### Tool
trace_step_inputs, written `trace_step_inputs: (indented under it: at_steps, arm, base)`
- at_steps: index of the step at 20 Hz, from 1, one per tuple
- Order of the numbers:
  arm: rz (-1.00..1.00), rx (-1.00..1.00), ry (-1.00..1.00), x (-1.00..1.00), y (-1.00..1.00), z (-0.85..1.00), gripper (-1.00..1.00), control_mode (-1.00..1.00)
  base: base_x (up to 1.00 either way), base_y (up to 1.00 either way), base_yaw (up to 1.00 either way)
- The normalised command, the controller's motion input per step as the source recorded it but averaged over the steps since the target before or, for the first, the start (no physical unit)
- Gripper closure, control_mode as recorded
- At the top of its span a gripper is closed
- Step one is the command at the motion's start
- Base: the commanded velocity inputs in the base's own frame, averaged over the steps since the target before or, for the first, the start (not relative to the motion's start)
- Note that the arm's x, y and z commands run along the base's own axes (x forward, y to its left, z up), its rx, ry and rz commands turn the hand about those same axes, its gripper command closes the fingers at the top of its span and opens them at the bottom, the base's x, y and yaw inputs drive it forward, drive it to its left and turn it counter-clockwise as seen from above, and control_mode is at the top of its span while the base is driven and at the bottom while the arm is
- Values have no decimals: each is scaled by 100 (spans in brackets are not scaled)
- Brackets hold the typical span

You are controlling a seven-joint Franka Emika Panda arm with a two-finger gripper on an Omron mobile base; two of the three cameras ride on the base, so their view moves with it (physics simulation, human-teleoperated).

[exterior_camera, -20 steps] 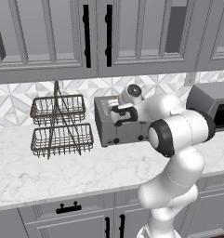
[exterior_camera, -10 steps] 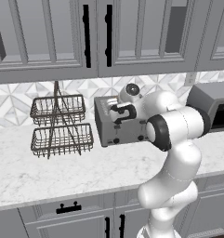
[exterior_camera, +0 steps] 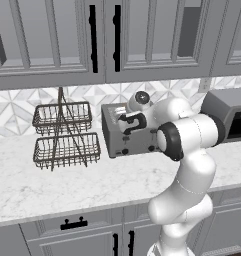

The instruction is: Start the toaster. Once the lever pops up, take the bread to the plate on the dining counter.

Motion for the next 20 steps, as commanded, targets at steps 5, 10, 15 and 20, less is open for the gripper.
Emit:
trace_step_inputs:
  at_steps: [5,10,15,20]
  arm:
    - [0,0,0,1,0,0,100,-100]
    - [0,0,0,2,0,0,100,-100]
    - [0,0,0,0,0,0,100,-100]
    - [0,0,1,0,0,0,100,-100]
  base:
    - [0,0,0]
    - [0,0,0]
    - [0,0,0]
    - [0,0,0]
